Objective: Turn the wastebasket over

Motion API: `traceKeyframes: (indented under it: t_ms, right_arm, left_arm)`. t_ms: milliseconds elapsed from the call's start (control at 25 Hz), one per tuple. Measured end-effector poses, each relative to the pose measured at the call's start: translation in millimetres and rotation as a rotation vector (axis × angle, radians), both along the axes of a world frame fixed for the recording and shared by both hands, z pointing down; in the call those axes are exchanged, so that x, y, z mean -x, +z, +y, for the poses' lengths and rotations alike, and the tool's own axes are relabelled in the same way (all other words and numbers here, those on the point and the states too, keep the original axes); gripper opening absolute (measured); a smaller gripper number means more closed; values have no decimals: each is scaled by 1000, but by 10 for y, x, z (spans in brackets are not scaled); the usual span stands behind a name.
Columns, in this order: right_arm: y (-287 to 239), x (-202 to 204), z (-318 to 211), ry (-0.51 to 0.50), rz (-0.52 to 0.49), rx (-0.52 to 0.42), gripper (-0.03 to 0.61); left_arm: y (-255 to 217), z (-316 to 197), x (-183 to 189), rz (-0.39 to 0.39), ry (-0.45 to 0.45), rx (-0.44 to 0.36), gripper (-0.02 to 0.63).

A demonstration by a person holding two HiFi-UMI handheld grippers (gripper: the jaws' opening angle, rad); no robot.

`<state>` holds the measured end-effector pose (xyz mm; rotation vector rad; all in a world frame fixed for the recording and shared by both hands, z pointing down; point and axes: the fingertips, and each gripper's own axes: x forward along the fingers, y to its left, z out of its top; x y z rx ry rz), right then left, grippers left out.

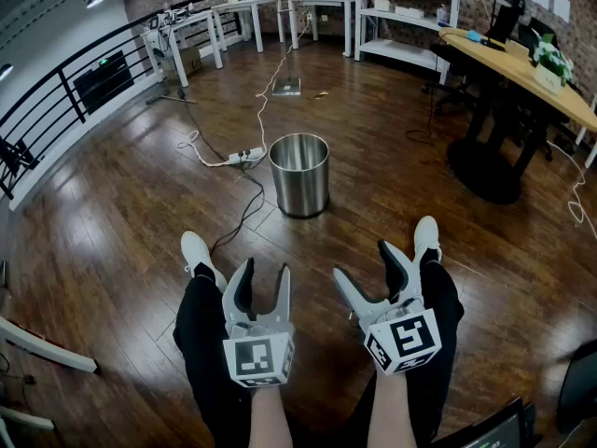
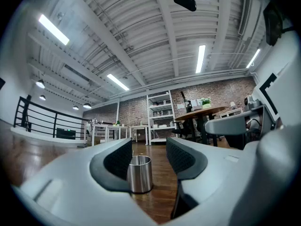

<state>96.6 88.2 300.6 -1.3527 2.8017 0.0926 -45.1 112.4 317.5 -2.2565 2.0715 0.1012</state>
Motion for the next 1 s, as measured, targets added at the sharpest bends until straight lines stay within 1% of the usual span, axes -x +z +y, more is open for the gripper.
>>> traceKeyframes:
  t_ms: [80, 200, 400, 520, 640, 760, 840, 920, 1000]
  right_arm:
    - [120, 77, -97, -7, -1, 12, 337]
    - [287, 154, -312, -15, 3, 32, 337]
    - [546, 160, -488, -22, 18, 94, 337]
    - [540, 90, -490, -11, 35, 96, 337]
    - [421, 33, -460, -10, 55, 69, 337]
    - [440, -64, -365, 0, 50, 65, 337]
    - [556, -111, -429, 3, 67, 78, 337]
    - [666, -81, -578, -5, 94, 88, 337]
    - [698, 1, -746, -11, 97, 102, 337]
  left_arm:
    - [52, -85, 9, -12, 6, 15, 241]
    - [147, -279, 7, -33, 24, 14, 241]
    - [374, -423, 96, -11, 6, 75, 241]
    - [427, -494, 61, 26, 6, 80, 241]
    - [325, -534, -69, 63, 22, 66, 241]
    - [338, -426, -215, 35, 61, 64, 241]
    - [426, -443, -233, 20, 70, 72, 241]
    - [517, -552, -135, 26, 46, 93, 241]
    - [540, -697, 8, 37, 5, 112, 241]
